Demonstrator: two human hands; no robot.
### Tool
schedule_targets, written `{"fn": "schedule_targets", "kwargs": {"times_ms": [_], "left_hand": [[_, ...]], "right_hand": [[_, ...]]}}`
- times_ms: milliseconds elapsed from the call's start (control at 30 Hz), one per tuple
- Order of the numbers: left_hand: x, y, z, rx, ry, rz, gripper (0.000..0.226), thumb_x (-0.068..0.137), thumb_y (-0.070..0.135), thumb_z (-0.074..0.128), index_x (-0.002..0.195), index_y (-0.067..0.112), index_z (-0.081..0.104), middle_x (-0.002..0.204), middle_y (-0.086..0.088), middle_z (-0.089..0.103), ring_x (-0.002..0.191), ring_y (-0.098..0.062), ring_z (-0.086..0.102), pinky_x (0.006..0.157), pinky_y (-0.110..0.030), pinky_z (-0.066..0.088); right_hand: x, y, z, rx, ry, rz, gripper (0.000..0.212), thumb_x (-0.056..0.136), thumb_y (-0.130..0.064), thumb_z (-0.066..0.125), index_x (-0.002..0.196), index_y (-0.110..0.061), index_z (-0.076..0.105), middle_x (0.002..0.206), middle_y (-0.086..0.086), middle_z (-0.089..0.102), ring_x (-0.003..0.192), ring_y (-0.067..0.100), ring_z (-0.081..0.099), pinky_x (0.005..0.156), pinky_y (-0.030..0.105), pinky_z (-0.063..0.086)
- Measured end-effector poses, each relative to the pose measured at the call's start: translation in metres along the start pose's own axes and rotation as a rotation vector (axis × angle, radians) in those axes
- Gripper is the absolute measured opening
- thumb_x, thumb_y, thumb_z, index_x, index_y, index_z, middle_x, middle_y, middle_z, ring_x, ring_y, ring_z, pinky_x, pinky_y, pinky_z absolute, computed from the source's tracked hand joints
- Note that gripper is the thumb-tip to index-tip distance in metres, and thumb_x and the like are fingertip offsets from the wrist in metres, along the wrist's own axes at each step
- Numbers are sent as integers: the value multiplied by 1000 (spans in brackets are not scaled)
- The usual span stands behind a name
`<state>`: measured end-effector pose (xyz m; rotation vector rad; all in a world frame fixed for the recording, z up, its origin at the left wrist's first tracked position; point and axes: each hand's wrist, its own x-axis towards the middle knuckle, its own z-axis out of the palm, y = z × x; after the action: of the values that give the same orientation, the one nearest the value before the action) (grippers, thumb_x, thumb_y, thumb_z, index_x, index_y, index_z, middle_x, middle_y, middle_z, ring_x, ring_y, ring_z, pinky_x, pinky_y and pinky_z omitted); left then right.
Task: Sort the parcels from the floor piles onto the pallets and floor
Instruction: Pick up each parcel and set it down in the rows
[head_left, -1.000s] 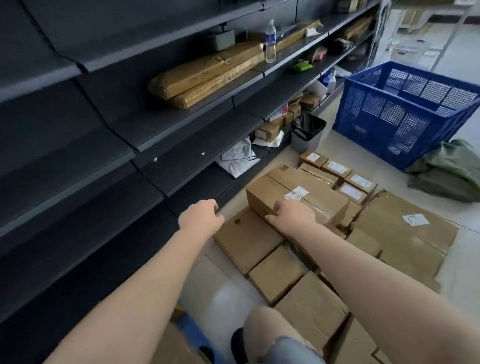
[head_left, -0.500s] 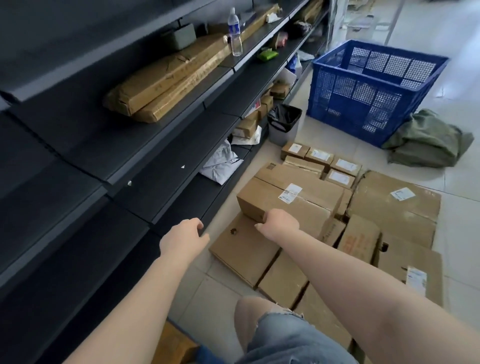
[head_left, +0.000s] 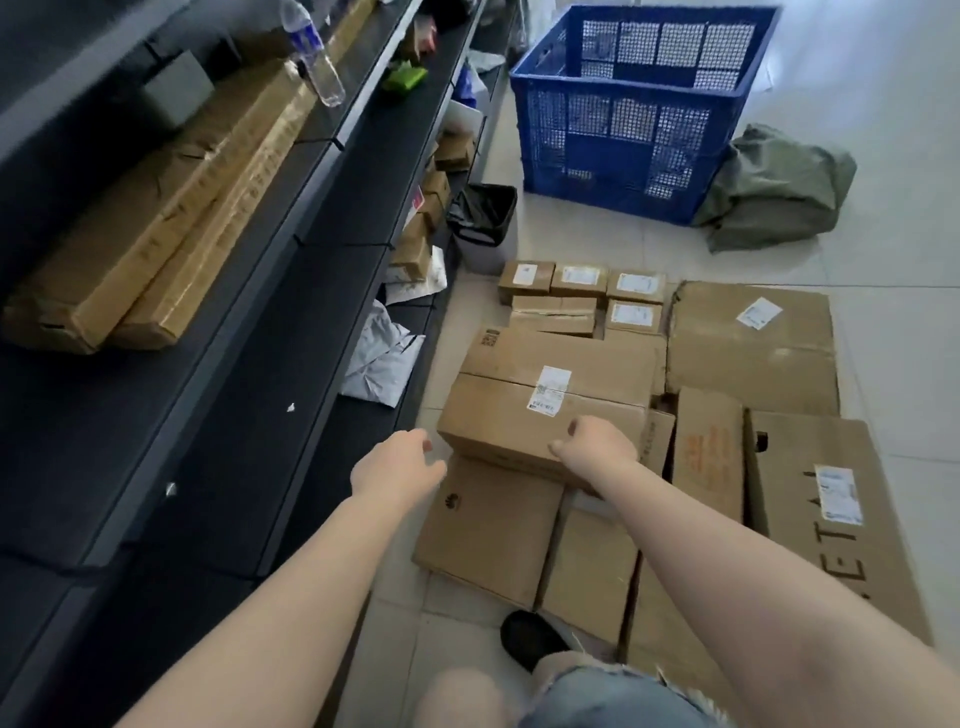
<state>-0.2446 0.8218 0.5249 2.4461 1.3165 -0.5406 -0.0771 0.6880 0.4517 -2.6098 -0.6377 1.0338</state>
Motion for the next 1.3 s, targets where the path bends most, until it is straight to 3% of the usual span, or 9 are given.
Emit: {"fn": "schedule_targets", "kwargs": {"times_ms": [200,333,467,700,800,933,1067,1200,1300], "left_hand": [[91,12,63,-162,-236,3,33,93,38,50,123,23,52,121,4,58,103,-16,57,80,-27,47],[171,30,152,-323,-389,-64,37,93,38,52,125,18,52,125,-1,58,110,-20,56,95,-31,47],[238,54,248,-420,-482,-113,47,93,40,51,132,14,46,132,-5,53,118,-24,52,94,-28,40],[307,88,366,-774,-567,-317,65,90,41,57,142,7,35,136,-12,49,119,-28,52,98,-40,45],[322,97,389,-1077,-645,-513,61,91,40,58,141,12,38,136,-10,48,106,-27,56,85,-39,48],[333,104,404,-1314,-650,-556,58,93,29,58,142,10,35,148,-13,37,123,-33,50,89,-42,45],[336,103,403,-1450,-663,-642,49,94,22,57,139,13,41,147,-13,39,126,-32,49,91,-45,44],[335,93,405,-1458,-661,-646,40,94,20,56,132,11,45,135,-14,51,104,-26,58,89,-45,45],[328,74,412,-1372,-622,-650,55,92,26,60,138,9,37,134,-11,52,95,-23,59,82,-45,48]], "right_hand": [[70,27,20,26,15,193,52,88,-47,54,129,-16,48,125,3,57,112,25,56,82,33,50],[141,68,68,43,26,336,61,87,-49,57,136,-14,41,135,7,48,121,28,51,93,42,49],[212,109,125,122,79,466,69,83,-49,64,137,-14,38,135,9,47,122,30,49,95,47,48],[300,153,196,122,226,538,103,80,-48,70,152,-11,5,156,13,16,143,31,21,113,43,29],[317,167,209,177,221,590,109,80,-48,70,152,-7,-1,158,13,9,145,30,15,114,41,24],[321,177,224,143,255,636,102,79,-42,73,149,-4,9,152,14,22,138,32,24,111,41,27],[315,174,235,202,290,701,99,76,-45,74,146,-5,17,148,15,27,136,32,28,109,44,30],[301,156,249,271,308,725,90,77,-42,74,143,-7,24,144,14,32,134,31,31,108,44,30],[281,126,279,334,232,690,83,80,-39,72,142,-10,26,143,10,34,134,28,34,108,42,31]]}}
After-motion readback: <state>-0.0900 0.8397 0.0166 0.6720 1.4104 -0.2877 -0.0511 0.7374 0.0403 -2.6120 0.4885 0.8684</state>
